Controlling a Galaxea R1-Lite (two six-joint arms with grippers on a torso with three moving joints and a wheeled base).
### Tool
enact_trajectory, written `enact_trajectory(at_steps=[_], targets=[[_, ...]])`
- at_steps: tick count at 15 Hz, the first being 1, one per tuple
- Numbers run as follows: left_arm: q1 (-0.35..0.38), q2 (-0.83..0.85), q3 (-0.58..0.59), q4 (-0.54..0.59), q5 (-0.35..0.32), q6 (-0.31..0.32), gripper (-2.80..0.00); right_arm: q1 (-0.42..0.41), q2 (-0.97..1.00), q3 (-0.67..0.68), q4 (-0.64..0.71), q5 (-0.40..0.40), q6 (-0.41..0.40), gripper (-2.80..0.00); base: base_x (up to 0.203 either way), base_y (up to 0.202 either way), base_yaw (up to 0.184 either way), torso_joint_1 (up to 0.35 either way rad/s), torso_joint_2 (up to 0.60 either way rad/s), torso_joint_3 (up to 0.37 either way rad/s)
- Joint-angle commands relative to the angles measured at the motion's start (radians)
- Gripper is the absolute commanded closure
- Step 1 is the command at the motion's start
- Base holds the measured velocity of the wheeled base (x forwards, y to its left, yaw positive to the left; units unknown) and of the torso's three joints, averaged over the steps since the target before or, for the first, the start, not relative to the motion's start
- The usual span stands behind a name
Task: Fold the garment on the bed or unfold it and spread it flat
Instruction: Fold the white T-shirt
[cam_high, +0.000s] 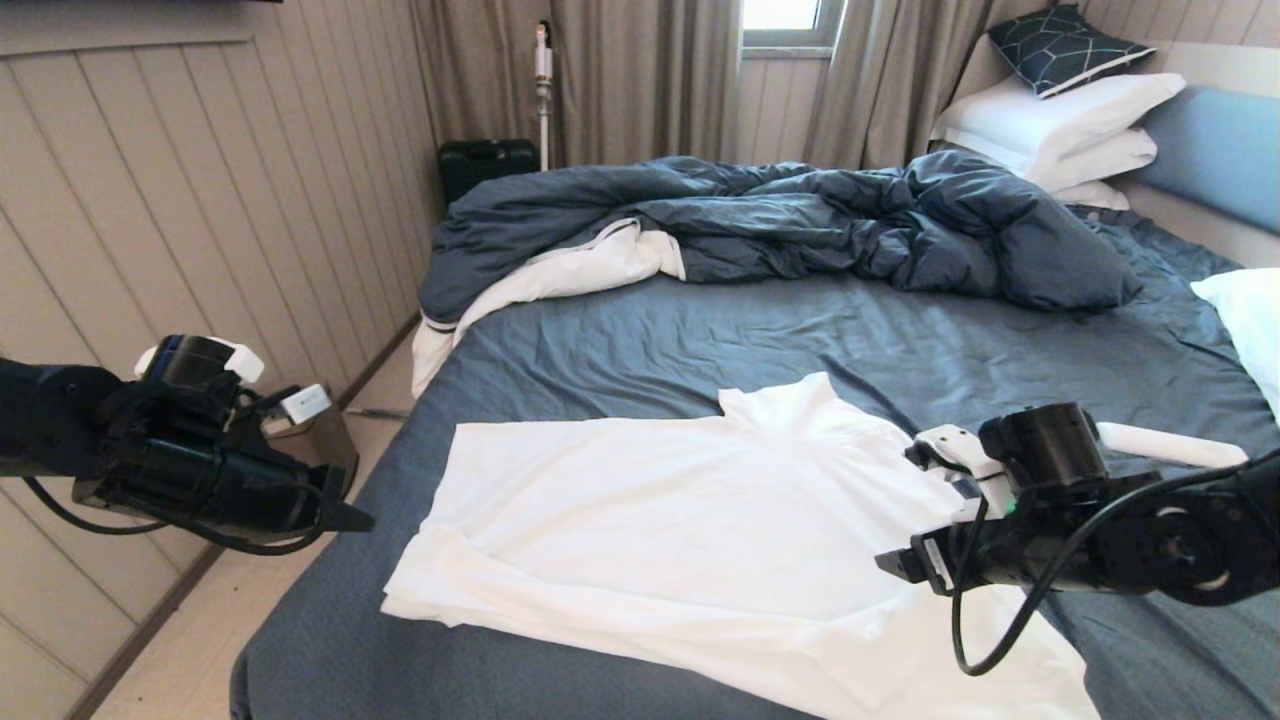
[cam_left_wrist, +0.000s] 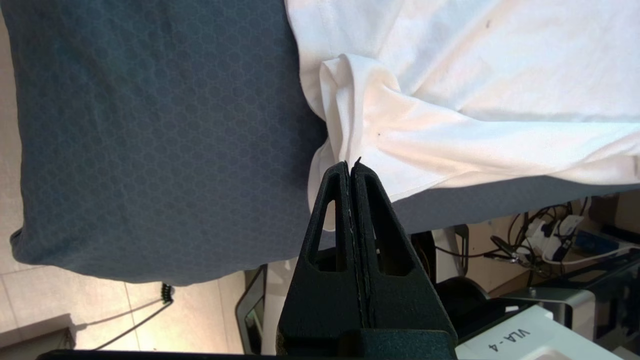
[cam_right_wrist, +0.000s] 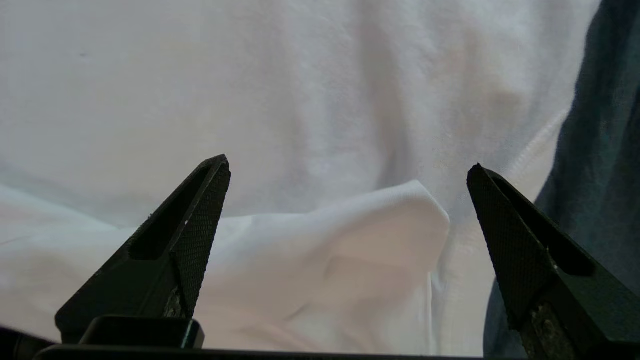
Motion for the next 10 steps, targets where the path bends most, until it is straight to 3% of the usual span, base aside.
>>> enact_trajectory(at_steps=[1,7,10], targets=[[0.0,-0.006,-0.006,0.003,-0.002,-0.002,0.0,0.009,-0.067,0.012,0.002,0.006,-0.001,-2.8,0.0,0.0,0.0,0.0,0.0,0.0],[-0.022,-0.005,-0.027,0.005,-0.001,-0.021,0.0,0.05,-0.185,0.145,0.093,-0.003,-0.09,-2.8,0.0,0.0,0.0,0.0,0.0,0.0],[-0.03,-0.004,-0.031,0.006,-0.002,-0.023,0.0,0.071,-0.152,0.145,0.082,-0.068,-0.106,-2.8,0.0,0.0,0.0,0.0,0.0,0.0]])
